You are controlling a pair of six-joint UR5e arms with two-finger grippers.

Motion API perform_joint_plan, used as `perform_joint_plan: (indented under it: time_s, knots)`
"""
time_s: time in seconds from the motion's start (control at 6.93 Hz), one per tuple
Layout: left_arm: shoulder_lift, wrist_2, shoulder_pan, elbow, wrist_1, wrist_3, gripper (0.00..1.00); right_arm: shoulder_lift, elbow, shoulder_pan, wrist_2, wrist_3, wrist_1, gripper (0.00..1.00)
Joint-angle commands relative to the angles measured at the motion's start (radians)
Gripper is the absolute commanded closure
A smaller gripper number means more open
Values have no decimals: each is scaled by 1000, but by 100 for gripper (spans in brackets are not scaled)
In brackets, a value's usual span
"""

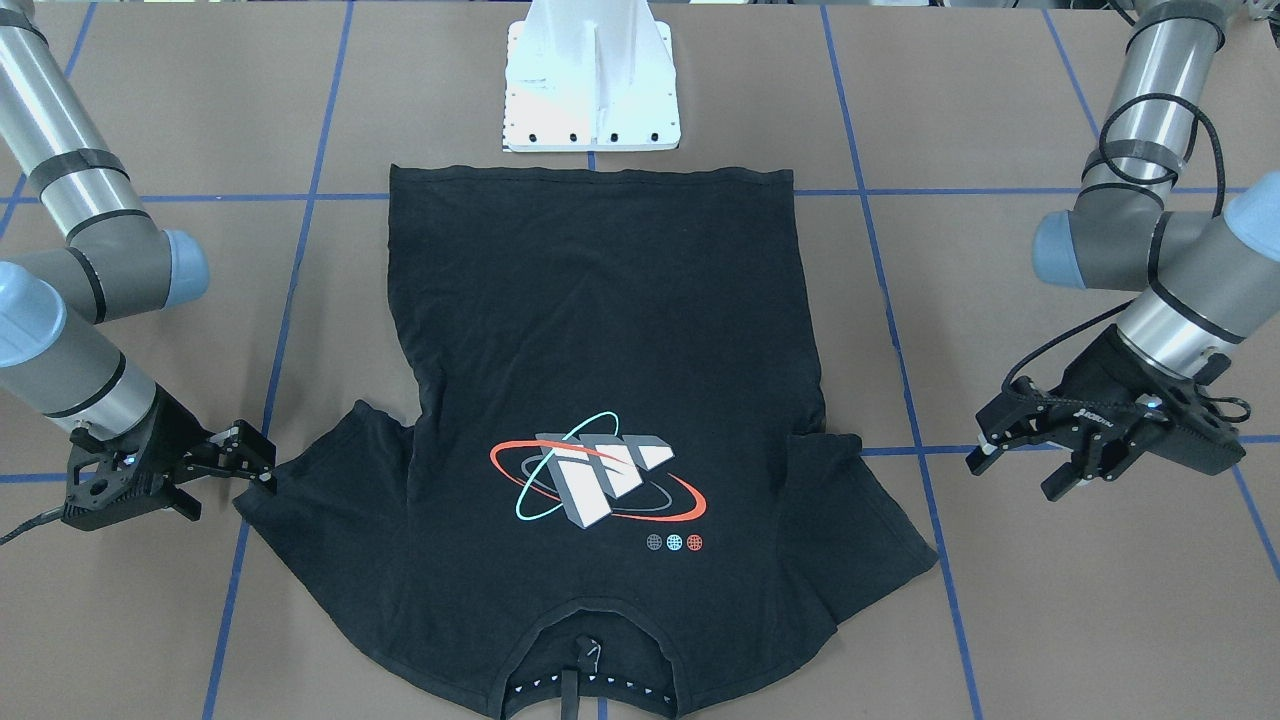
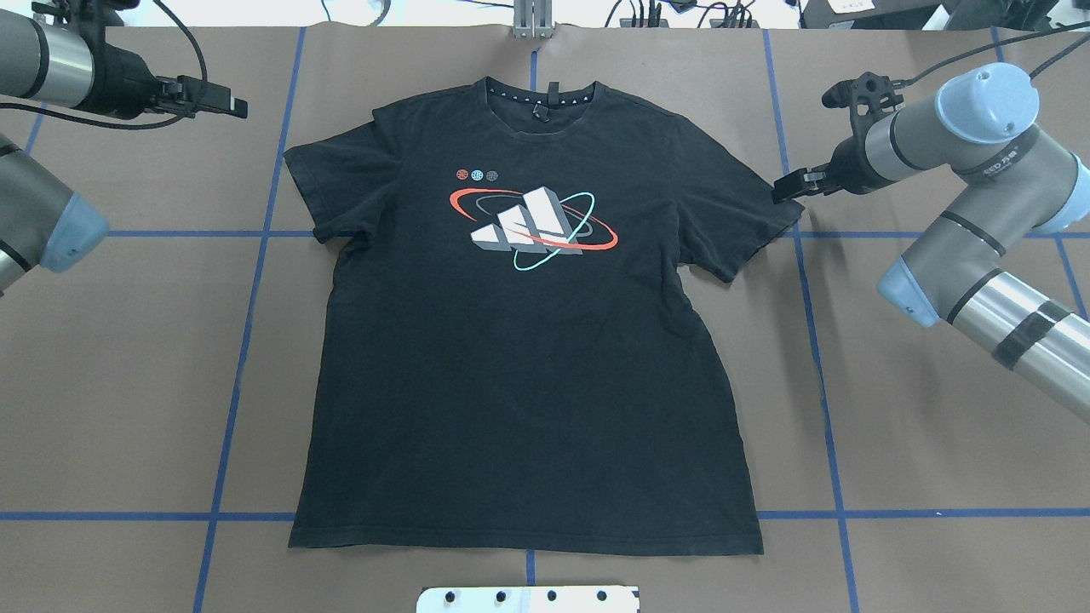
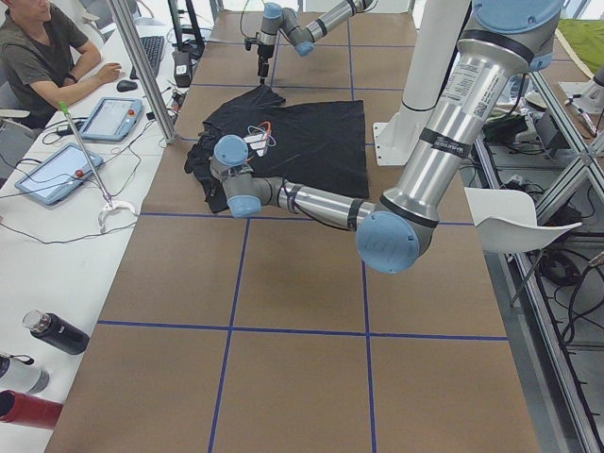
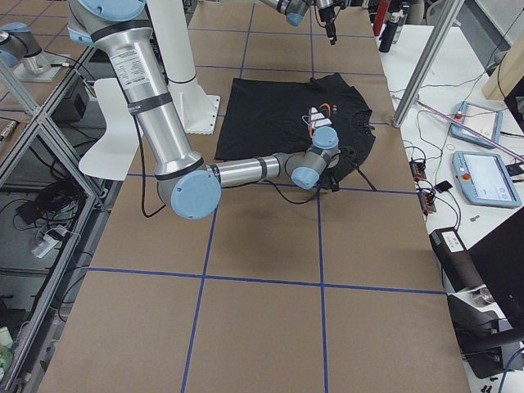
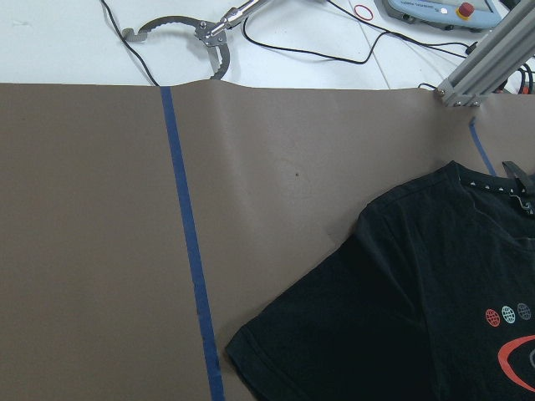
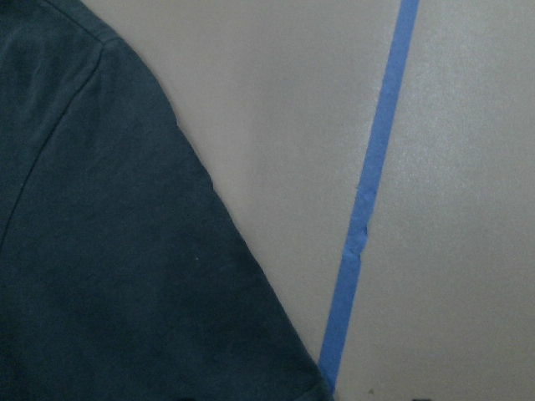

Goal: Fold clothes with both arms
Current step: 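Lower the right gripper onto the sleeve nearest it and grasp it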

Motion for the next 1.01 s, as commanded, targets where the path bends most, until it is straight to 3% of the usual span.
perform_joint_plan:
  time_s: [0.0,0.58,0.87]
  knots:
    - [1,0,4,1,0,0,1,27,-41,-7,-2,-3,-1,15]
    - [1,0,4,1,0,0,1,35,-66,-13,0,-3,-1,27]
    - [-1,0,4,-1,0,0,1,37,-66,-13,4,0,-1,38]
